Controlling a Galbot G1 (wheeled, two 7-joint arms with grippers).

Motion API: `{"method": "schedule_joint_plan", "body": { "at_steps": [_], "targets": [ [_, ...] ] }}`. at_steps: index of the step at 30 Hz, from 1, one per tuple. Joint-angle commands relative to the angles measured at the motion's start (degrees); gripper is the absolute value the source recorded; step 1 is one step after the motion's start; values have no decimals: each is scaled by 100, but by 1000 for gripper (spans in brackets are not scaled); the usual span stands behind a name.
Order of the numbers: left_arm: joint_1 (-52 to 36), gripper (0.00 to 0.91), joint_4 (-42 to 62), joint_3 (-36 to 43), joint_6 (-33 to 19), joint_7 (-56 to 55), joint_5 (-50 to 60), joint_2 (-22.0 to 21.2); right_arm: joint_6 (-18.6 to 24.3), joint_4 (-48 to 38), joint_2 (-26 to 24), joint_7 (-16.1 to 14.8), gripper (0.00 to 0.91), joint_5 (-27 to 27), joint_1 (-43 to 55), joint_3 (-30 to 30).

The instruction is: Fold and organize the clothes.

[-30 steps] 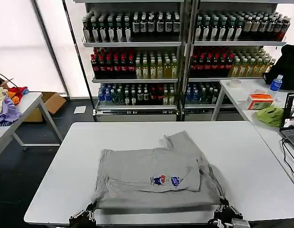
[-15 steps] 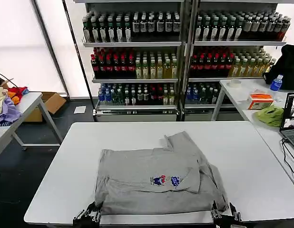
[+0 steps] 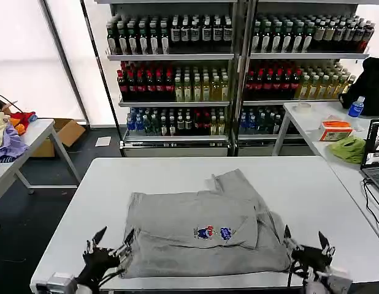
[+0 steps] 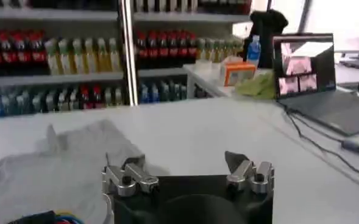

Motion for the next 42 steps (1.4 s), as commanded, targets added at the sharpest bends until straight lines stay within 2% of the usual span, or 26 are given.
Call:
{"method": "schedule_joint_plan", "body": {
  "at_steps": [1, 6, 11, 13, 16, 18, 19, 25, 32, 42],
  "targets": [
    [-1393, 907, 223, -765, 338, 265, -1270, 696, -80, -526, -316, -185, 907, 606, 1431, 294],
    [-2041, 907, 934, -346, 429, 602, -1362, 1173, -419, -1350, -828, -201, 907, 670, 2533, -263],
    [-2654, 907, 1802, 239, 437, 662, -1716, 1583, -532, -2093, -1414, -184, 907, 1045, 3839, -1473],
    [-2834, 907, 2121, 434, 434, 757, -1743, 1670, -529, -2580, -1488, -330, 907, 1168, 4176, -1797],
    [-3015, 907, 2541, 629, 430, 993, -1739, 1641, -526, -3014, -1488, -802, 907, 1360, 4448, -2067],
    [-3134, 907, 2766, 765, 431, 1006, -1718, 1594, -522, -3377, -1502, -1306, 907, 1174, 4605, -2276],
    [-3208, 907, 2854, 810, 430, 1021, -1693, 1562, -524, -3587, -1491, -1484, 907, 943, 4686, -2388],
    [-3486, 907, 3187, 988, 431, 945, -1615, 1276, -534, -4097, -1276, -1683, 907, 649, 4865, -2530],
    [-3909, 907, 3788, 1376, 436, 904, -1435, 1130, -535, -5109, -700, -1635, 907, 534, 5450, -2802],
    [-4213, 907, 4252, 1593, 437, 899, -1393, 1065, -529, -5766, -247, -1690, 907, 143, 5761, -2965]
  ]
}}
